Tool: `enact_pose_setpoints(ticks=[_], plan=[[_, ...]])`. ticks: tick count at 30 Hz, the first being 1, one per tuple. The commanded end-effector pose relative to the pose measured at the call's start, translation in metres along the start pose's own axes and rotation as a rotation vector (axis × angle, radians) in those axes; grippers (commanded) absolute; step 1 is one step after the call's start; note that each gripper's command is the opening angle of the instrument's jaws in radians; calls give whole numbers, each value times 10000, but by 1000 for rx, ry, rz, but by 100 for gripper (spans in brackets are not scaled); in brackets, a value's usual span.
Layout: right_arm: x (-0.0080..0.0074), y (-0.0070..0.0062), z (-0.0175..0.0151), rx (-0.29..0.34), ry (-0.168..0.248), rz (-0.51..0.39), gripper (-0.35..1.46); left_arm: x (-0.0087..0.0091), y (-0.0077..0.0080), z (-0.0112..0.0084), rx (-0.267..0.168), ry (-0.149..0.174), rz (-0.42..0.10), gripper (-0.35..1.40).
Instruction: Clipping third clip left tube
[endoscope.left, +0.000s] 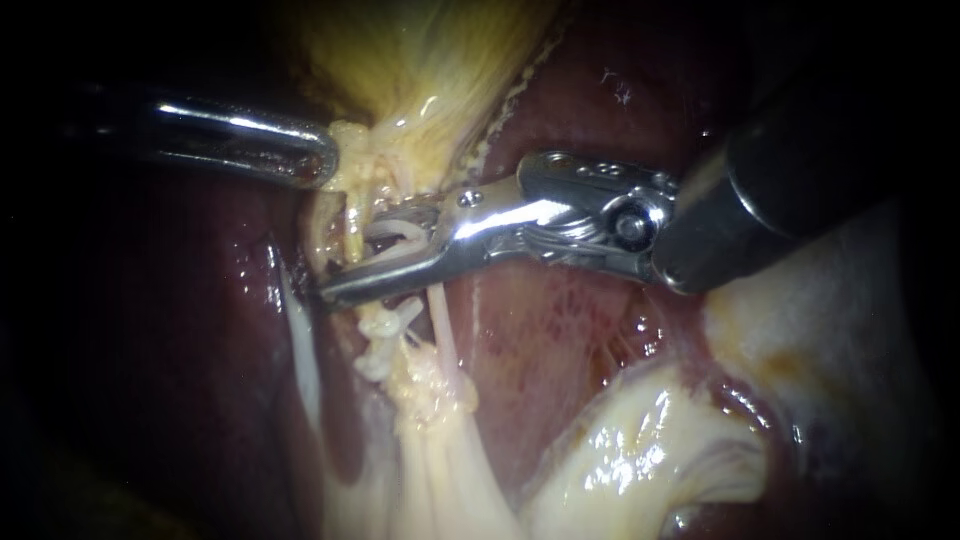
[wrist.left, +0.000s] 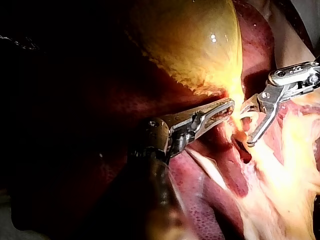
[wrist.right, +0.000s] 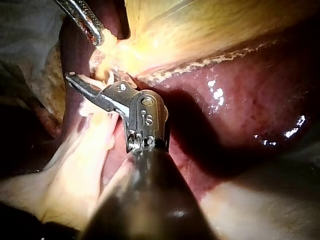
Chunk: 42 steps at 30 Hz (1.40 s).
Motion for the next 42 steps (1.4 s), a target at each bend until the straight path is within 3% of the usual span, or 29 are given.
enact_pose_setpoints(ticks=[1, 6, 13, 23, 35, 42], plan=[[1, -2, 0, 18, 10, -2, 44, 0, 0, 0, 0, 0, 0, -35], [8, -17, 2, 87, 9, 2, 44, 0, 1, -1, 1, 0, 1, -35], [25, -30, -1, 114, 19, 9, 42, 1, 1, -2, 1, 0, 1, -35], [36, -22, -9, 54, 61, 64, 25, 1, 3, -1, 2, 0, 1, -35], [34, -7, -24, 13, 84, 208, -35, 3, 6, 0, 1, 0, 3, -35], [32, -6, -27, 7, 87, 225, -35, 3, 6, 0, 2, 0, 3, -35]])
